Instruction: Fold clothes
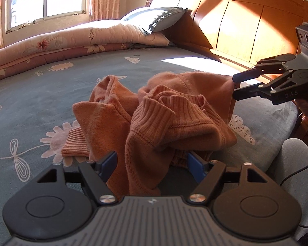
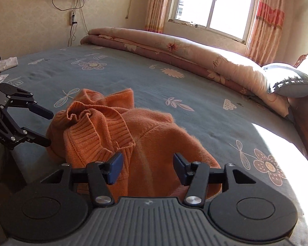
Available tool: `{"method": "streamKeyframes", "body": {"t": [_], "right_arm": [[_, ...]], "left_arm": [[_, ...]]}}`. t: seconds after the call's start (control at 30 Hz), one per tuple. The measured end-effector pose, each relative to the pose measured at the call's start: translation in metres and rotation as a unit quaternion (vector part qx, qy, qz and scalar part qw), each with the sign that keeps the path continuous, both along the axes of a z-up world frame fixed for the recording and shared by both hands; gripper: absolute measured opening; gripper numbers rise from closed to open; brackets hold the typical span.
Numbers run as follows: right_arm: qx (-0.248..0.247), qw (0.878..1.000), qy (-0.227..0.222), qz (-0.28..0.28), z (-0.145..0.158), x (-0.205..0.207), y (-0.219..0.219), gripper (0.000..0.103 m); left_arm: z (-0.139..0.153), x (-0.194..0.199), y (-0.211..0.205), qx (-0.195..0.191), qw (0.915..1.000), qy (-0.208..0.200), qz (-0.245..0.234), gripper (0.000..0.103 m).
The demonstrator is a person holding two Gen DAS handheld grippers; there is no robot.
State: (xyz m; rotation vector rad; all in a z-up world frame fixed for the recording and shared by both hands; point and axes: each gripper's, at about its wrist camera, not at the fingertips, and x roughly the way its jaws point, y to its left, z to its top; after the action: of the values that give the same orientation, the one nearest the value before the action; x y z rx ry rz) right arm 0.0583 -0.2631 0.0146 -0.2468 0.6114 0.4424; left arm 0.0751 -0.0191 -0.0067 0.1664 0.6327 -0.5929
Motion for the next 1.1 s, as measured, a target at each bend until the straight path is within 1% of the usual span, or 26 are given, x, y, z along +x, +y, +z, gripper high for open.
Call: {"method": "streamKeyframes", "body": {"t": [0.07,0.13,0.17,0.23,0.27,0.3,0.37,0.4,0.43,0.5,0.57,0.63,0.67,0.7,0.83,0.9,0.93,1.03,1.1], "right_arm": [[0.026,0.999,0.045,0.01,-0.017,0.012,0.003,0.06],[0.056,0.994,0.089,0.006,-0.039,0.024,0.002,0.06],[0.081,0.99,0.111,0.003,-0.049,0.029,-0.001,0.06],[0.148,0.978,0.149,0.001,-0.063,0.036,-0.009,0.058],[0.177,0.972,0.157,0.01,-0.064,0.035,-0.011,0.054],[0.192,0.968,0.157,0.027,-0.063,0.031,-0.011,0.053],[0.19,0.969,0.138,0.078,-0.053,0.018,-0.004,0.053],[0.177,0.971,0.128,0.102,-0.049,0.012,0.001,0.053],[0.164,0.973,0.122,0.111,-0.047,0.01,0.005,0.053],[0.139,0.978,0.115,0.104,-0.047,0.014,0.012,0.053],[0.137,0.979,0.127,0.085,-0.052,0.023,0.015,0.053],[0.138,0.979,0.137,0.065,-0.057,0.03,0.017,0.039],[0.132,0.981,0.129,0.062,-0.055,0.027,0.017,0.023],[0.126,0.983,0.121,0.058,-0.053,0.024,0.018,0.016],[0.103,0.992,0.065,0.027,-0.029,0.004,0.01,0.012],[0.096,0.995,0.027,0.005,-0.008,-0.003,-0.002,0.01],[0.09,0.996,0.008,-0.008,0.003,-0.006,-0.009,0.006],[0.058,0.996,-0.039,-0.054,0.028,-0.008,-0.031,0.006],[0.038,0.995,-0.048,-0.08,0.035,-0.007,-0.045,0.006]], "left_arm": [[0.0,-0.002,0.001,0.001,1.0,-0.001,0.002,0.075],[0.001,-0.003,0.004,0.0,1.0,0.0,0.005,0.075],[0.001,-0.004,0.005,-0.001,1.0,0.001,0.006,0.075],[0.002,-0.005,0.009,0.002,1.0,0.001,0.008,0.075],[0.002,-0.006,0.01,0.004,0.9999,0.001,0.009,0.076],[0.002,-0.006,0.012,0.005,0.9999,0.001,0.011,0.076],[0.001,-0.005,0.015,0.007,0.9999,0.006,0.012,0.076],[0.0,-0.005,0.015,0.009,0.9999,0.008,0.013,0.076],[-0.001,-0.004,0.015,0.01,0.9998,0.008,0.013,0.076],[-0.003,-0.004,0.013,0.01,0.9998,0.01,0.012,0.076],[-0.004,-0.004,0.012,0.005,0.9998,0.013,0.012,0.076],[-0.004,-0.005,0.012,0.006,0.9998,0.014,0.013,0.076],[-0.005,-0.005,0.012,0.007,0.9998,0.014,0.013,0.076],[-0.005,-0.005,0.012,0.007,0.9998,0.014,0.013,0.076],[-0.006,-0.006,0.013,0.01,0.9997,0.015,0.014,0.076],[-0.007,-0.007,0.013,0.012,0.9997,0.016,0.014,0.076],[-0.007,-0.007,0.012,0.013,0.9998,0.013,0.012,0.076],[-0.006,-0.009,0.005,0.017,0.9998,0.003,0.003,0.076],[-0.006,-0.011,0.001,0.02,0.9998,-0.004,-0.003,0.076]]}}
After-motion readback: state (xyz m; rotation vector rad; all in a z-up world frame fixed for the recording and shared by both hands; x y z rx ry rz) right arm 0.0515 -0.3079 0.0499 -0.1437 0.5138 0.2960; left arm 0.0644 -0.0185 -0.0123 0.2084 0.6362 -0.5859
